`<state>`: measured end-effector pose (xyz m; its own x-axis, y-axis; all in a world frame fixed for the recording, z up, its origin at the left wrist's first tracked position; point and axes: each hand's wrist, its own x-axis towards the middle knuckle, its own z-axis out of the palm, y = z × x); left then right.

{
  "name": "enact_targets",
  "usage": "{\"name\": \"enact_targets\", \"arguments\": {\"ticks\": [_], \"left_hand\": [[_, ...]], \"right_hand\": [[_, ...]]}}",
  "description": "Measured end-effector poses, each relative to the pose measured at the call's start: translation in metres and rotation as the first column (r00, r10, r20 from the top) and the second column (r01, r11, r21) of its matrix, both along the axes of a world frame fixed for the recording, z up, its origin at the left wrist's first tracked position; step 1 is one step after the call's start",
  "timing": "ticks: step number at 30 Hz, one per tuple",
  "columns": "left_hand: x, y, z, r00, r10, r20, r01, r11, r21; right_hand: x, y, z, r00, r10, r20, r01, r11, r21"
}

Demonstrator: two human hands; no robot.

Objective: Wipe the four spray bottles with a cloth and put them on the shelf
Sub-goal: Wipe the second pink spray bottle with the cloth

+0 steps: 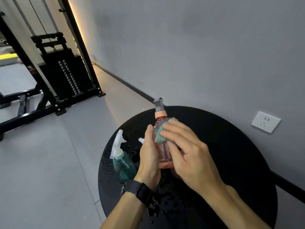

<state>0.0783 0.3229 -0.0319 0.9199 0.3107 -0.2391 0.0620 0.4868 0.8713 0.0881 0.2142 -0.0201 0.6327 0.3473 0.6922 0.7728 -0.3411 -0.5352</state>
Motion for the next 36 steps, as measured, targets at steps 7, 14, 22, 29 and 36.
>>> {"name": "enact_targets", "arguments": {"ticks": [7, 14, 22, 29, 36], "left_hand": [[0.000, 0.012, 0.006, 0.999, 0.031, 0.034, -0.027, 0.991, -0.132], [-0.001, 0.011, 0.010, 0.992, -0.076, 0.106, 0.093, 0.983, -0.161], [-0.003, 0.005, 0.006, 0.970, -0.201, 0.134, 0.215, 0.971, -0.107], [-0.006, 0.004, 0.014, 0.934, -0.279, 0.221, 0.309, 0.944, -0.112], [-0.004, 0.012, 0.020, 0.886, -0.329, 0.326, 0.374, 0.924, -0.084]], "right_hand": [[-0.019, -0.009, -0.018, 0.982, 0.060, 0.180, -0.059, 0.998, -0.010], [-0.018, -0.016, -0.021, 0.971, 0.087, 0.224, -0.095, 0.995, 0.024], [0.002, -0.013, 0.002, 0.979, 0.091, -0.185, -0.038, 0.961, 0.274], [0.012, -0.013, 0.017, 0.904, 0.135, -0.405, 0.028, 0.928, 0.372], [0.007, -0.016, 0.013, 0.912, 0.122, -0.392, 0.048, 0.917, 0.397]]}}
